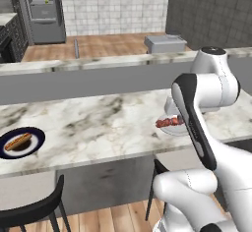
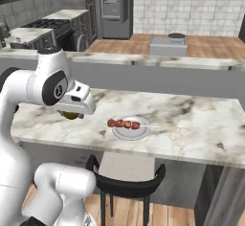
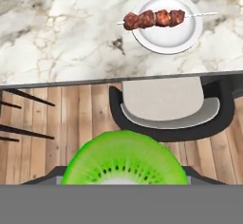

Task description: Pick up the pear and kiwi from the fridge and place one fruit on each plate on the dining counter.

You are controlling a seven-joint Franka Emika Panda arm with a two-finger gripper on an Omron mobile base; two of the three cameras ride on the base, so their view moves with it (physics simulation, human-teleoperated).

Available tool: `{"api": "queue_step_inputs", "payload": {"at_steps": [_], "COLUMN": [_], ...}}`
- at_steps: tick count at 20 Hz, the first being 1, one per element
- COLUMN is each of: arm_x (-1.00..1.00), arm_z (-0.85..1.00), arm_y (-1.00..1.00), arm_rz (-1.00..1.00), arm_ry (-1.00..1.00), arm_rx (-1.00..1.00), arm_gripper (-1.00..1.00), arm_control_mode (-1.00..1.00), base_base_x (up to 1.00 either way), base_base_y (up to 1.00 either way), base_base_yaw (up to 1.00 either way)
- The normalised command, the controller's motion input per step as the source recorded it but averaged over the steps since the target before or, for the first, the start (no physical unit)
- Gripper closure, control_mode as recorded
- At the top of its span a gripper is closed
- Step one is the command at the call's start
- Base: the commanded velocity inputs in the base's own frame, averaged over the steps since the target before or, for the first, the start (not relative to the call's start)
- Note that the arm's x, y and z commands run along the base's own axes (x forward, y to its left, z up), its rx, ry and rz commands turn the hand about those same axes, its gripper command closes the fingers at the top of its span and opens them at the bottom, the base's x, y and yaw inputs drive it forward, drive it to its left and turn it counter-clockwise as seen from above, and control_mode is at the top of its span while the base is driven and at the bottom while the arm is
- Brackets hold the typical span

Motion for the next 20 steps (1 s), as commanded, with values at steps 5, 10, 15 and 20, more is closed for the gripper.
{"api": "queue_step_inputs", "payload": {"at_steps": [5, 10, 15, 20], "arm_x": [0.61, 0.65, 0.62, 0.63], "arm_z": [-0.31, -0.6, -0.53, -0.47], "arm_y": [-0.38, -0.57, -0.25, -0.02], "arm_rz": [0.01, 0.0, -0.05, -0.2], "arm_ry": [0.0, 0.0, 0.0, 0.0], "arm_rx": [0.01, 0.0, 0.0, 0.0], "arm_gripper": [1.0, 1.0, 1.0, 1.0], "arm_control_mode": [-1.0, -1.0, -1.0, -1.0], "base_base_x": [0.0, 0.0, 0.0, 0.0], "base_base_y": [0.0, 0.0, 0.0, 0.0], "base_base_yaw": [0.0, 0.0, 0.0, 0.0]}}
